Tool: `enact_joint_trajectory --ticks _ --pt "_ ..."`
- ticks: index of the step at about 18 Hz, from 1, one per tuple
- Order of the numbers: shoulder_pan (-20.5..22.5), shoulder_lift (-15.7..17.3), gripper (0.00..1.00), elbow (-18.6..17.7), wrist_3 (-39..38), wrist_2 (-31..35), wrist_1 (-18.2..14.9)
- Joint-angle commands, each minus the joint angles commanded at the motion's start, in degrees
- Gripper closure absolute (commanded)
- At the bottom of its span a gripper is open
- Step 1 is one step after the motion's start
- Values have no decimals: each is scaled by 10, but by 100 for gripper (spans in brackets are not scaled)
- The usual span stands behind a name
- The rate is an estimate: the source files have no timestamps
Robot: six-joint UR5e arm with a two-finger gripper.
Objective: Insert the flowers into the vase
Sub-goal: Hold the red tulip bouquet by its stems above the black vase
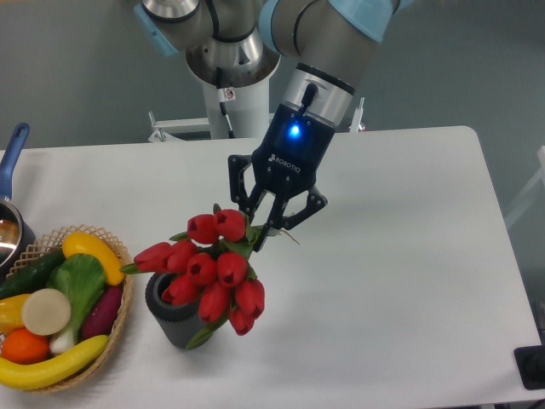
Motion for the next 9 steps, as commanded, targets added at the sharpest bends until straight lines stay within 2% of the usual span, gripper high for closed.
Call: enact_joint_trajectory --ticks 1,3,9 --pt "-1 1 69 -2 1 4 3" --pt "-2 -1 69 -5 -1 11 28" --pt "-2 -4 69 -3 -2 6 31"
